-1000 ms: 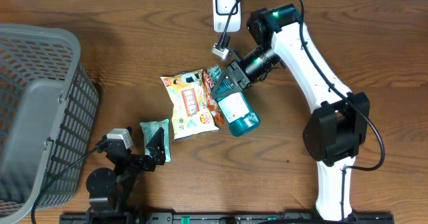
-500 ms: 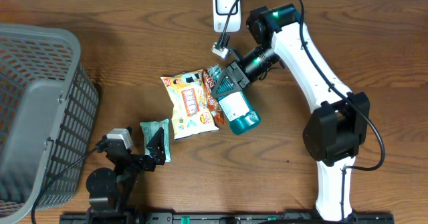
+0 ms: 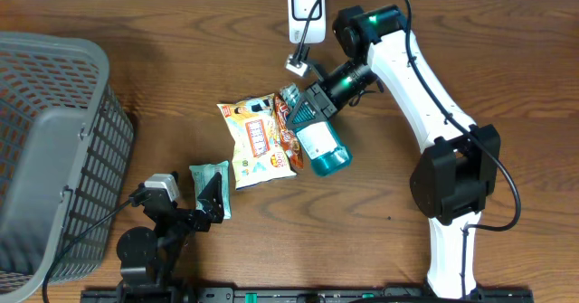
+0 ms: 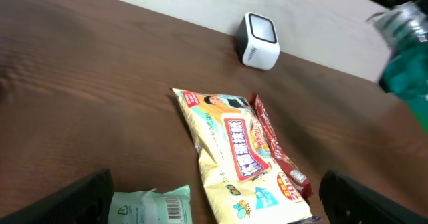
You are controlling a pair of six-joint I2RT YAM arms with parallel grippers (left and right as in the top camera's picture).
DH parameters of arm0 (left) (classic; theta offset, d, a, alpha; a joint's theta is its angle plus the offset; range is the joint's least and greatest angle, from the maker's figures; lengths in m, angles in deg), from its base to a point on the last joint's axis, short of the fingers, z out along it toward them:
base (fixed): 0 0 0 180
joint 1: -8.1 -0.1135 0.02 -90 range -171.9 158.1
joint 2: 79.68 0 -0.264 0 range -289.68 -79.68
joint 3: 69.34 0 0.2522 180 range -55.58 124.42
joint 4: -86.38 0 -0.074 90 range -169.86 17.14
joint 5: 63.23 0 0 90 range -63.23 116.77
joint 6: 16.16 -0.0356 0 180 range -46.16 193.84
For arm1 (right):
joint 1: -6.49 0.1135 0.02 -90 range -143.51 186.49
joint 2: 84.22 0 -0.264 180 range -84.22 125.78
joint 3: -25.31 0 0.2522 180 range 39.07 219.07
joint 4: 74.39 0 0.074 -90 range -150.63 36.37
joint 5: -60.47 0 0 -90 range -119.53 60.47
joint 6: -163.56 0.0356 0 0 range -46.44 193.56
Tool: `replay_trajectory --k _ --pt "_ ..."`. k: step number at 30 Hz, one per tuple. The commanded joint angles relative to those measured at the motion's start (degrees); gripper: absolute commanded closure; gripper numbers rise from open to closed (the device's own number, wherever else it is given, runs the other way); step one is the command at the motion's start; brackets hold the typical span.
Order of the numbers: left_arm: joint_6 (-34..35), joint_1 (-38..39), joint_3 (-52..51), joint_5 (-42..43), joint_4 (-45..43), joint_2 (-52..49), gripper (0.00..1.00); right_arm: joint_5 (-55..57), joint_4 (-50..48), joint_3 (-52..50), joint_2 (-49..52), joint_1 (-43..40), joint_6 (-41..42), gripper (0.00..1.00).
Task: Scan the item barcode
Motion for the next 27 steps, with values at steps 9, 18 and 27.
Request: replay_trajectory --k 9,18,27 --pt "-0.09 0.13 -0.59 -0.09 1.36 0.15 0.02 11.21 -5.90 0.04 -2.25 -0.24 8.11 0.99" --pt "-0.09 0.13 -0.59 -0.09 1.36 0.15 0.02 14.45 -12.72 0.04 -2.25 1.92 8.09 0.99" --pt "-0.09 0.13 -0.59 -0.09 1.36 0.15 0.02 30.82 -20.35 0.04 -2.25 3.21 8.13 0.99"
